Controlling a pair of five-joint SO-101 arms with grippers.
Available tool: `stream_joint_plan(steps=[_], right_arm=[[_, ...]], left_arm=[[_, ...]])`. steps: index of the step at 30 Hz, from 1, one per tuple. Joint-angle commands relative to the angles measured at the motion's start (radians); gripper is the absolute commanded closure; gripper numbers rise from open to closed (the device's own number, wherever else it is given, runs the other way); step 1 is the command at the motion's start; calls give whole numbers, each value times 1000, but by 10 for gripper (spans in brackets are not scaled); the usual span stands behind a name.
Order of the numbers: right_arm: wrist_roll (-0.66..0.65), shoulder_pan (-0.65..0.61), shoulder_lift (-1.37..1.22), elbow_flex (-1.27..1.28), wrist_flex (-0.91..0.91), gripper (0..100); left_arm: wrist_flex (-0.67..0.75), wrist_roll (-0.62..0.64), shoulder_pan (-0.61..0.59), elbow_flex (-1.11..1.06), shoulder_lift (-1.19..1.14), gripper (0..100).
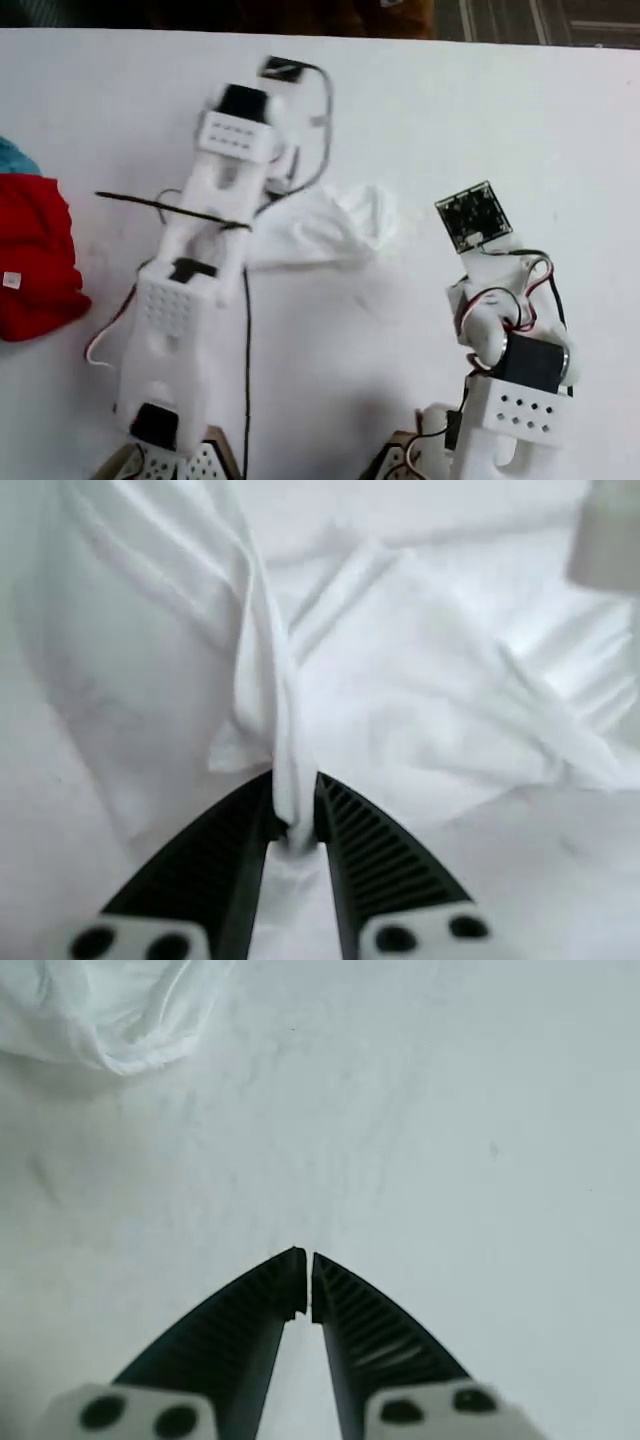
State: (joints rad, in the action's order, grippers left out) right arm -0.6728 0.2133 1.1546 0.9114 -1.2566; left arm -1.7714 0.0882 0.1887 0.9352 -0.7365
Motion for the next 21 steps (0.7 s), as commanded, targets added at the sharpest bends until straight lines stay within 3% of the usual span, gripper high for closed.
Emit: stream_joint_plan(steps=[1,7,12,21], right_arm=[[-14,35,21,-11,18,980],[-21,117,22,-11,18,980],[-127,173,22,-11,18,980],[-138,205,157,-5,18,980]], left_arm=[[8,-23,78,85,64,977],[9,-26,218,156,64,976],[23,-71,328,153,63,976],[121,-75,371,33,63,976]])
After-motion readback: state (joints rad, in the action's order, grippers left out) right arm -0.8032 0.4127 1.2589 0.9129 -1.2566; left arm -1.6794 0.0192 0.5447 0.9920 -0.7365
